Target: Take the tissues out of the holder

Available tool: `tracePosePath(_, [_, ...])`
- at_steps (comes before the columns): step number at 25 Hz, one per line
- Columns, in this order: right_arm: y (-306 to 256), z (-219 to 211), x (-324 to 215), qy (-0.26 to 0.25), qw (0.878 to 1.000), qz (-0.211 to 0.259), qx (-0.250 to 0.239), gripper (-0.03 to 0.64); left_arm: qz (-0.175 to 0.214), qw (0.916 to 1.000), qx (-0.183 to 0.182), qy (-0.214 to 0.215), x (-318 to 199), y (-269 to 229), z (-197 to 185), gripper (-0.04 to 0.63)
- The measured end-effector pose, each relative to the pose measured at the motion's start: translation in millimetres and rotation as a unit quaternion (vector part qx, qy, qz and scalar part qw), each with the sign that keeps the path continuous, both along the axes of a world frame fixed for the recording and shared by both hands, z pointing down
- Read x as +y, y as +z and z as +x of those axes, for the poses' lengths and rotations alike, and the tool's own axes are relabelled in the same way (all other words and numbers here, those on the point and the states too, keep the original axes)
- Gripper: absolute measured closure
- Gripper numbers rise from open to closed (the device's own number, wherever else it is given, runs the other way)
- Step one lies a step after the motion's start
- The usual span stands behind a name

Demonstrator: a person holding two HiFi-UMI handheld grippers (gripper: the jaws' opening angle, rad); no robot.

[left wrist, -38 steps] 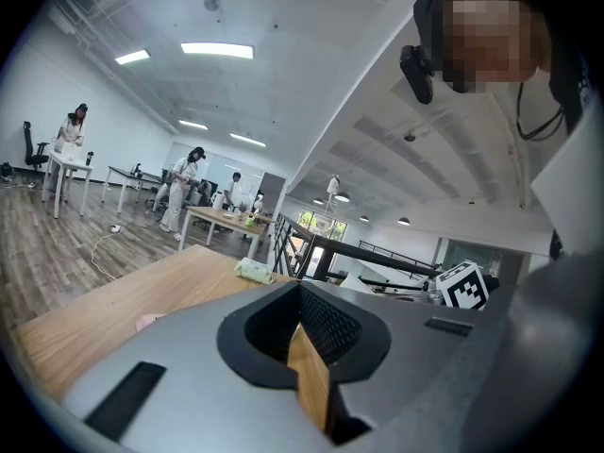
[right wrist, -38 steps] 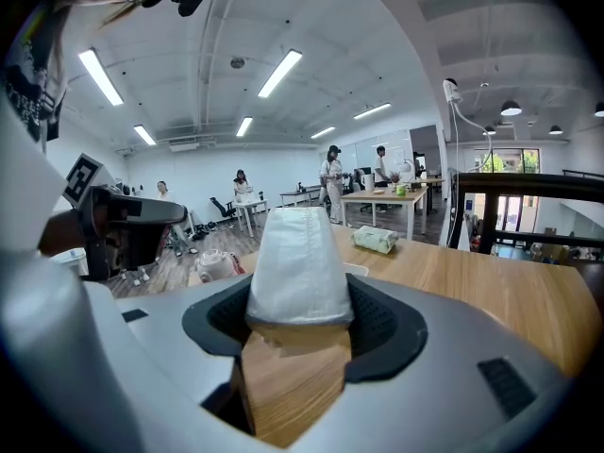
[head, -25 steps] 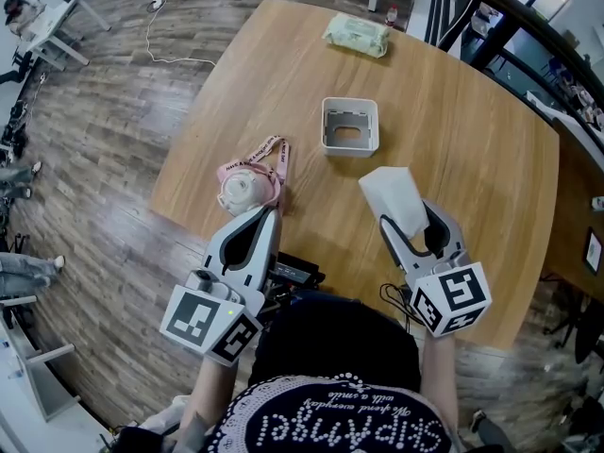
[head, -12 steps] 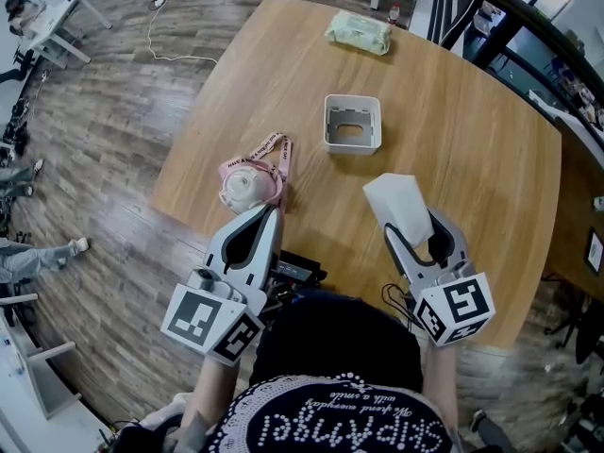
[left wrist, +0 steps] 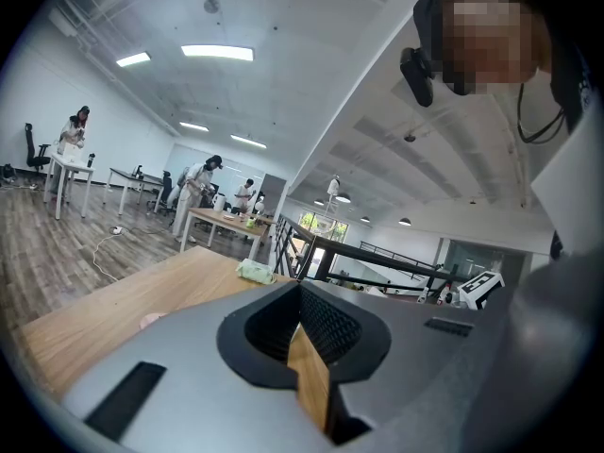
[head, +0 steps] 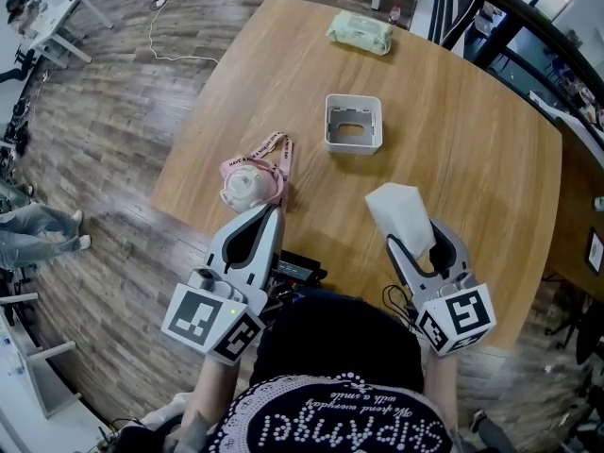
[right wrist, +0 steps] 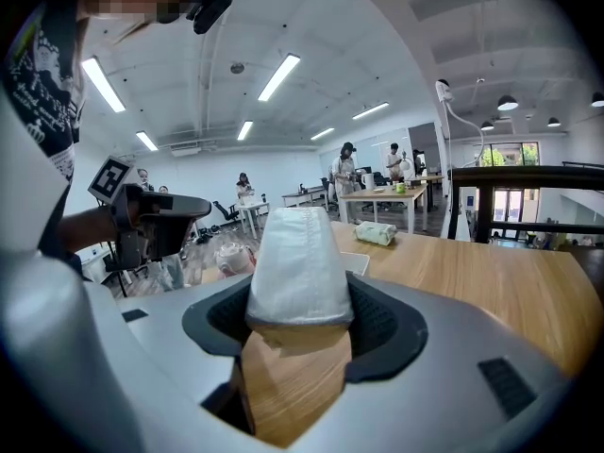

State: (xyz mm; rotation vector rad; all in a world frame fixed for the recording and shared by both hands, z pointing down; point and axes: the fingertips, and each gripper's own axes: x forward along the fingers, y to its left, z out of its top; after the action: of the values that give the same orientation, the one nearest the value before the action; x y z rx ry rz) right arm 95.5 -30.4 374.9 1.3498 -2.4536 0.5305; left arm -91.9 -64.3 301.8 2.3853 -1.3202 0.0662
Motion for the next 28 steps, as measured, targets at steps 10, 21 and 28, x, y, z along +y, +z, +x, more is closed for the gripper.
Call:
tracePosePath(10, [-1, -1, 18, -0.014, 1.000, 0.002, -0.005, 0.347, -0.002, 1.0000, -0.001, -0.004, 4, 0, -1, 0.591])
tracePosePath(21, [0, -4, 34, -0.029, 1.000, -0.002, -0.010, 0.347, -0.001, 1.0000, -0.003, -0.008, 7, -1, -2, 0.591])
tracePosePath(28, [5, -4, 39, -0.021, 0.999, -0.015, -0.041, 0.347, -0.002, 0.9999, -0.004, -0.010, 8, 1, -2, 0.591])
